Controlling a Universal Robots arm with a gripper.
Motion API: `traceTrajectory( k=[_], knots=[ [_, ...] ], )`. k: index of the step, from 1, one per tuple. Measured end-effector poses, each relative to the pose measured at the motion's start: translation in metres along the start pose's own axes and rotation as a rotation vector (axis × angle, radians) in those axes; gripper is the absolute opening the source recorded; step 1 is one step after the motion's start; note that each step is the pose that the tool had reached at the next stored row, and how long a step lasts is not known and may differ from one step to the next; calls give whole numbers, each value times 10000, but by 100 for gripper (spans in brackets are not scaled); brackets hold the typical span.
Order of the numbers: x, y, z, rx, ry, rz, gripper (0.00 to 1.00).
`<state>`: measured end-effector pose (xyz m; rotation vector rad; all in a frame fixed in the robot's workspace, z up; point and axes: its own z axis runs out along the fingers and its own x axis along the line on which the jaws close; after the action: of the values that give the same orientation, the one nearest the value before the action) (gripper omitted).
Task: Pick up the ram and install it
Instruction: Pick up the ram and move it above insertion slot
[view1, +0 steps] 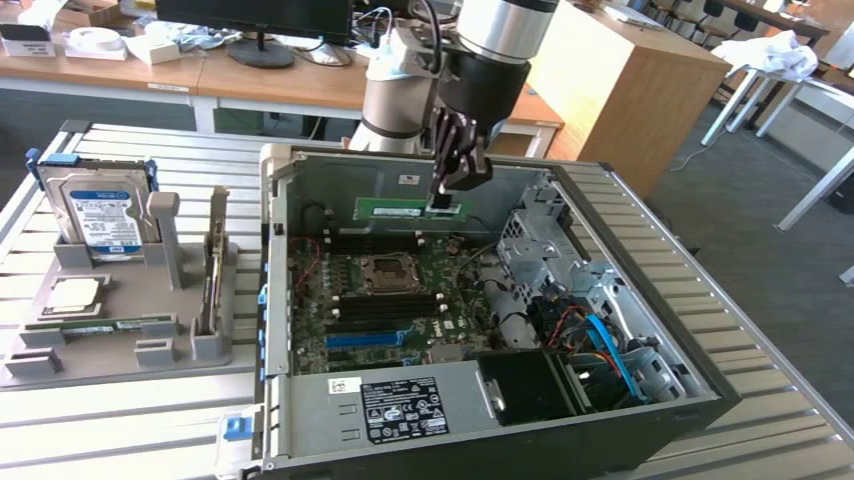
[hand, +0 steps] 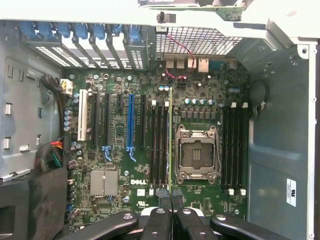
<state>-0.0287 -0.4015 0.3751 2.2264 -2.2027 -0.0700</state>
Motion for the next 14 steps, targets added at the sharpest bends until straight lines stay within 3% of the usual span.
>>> traceTrajectory(
  k=[14],
  knots=[
    [2,-3,75,0,0,0,11]
  ],
)
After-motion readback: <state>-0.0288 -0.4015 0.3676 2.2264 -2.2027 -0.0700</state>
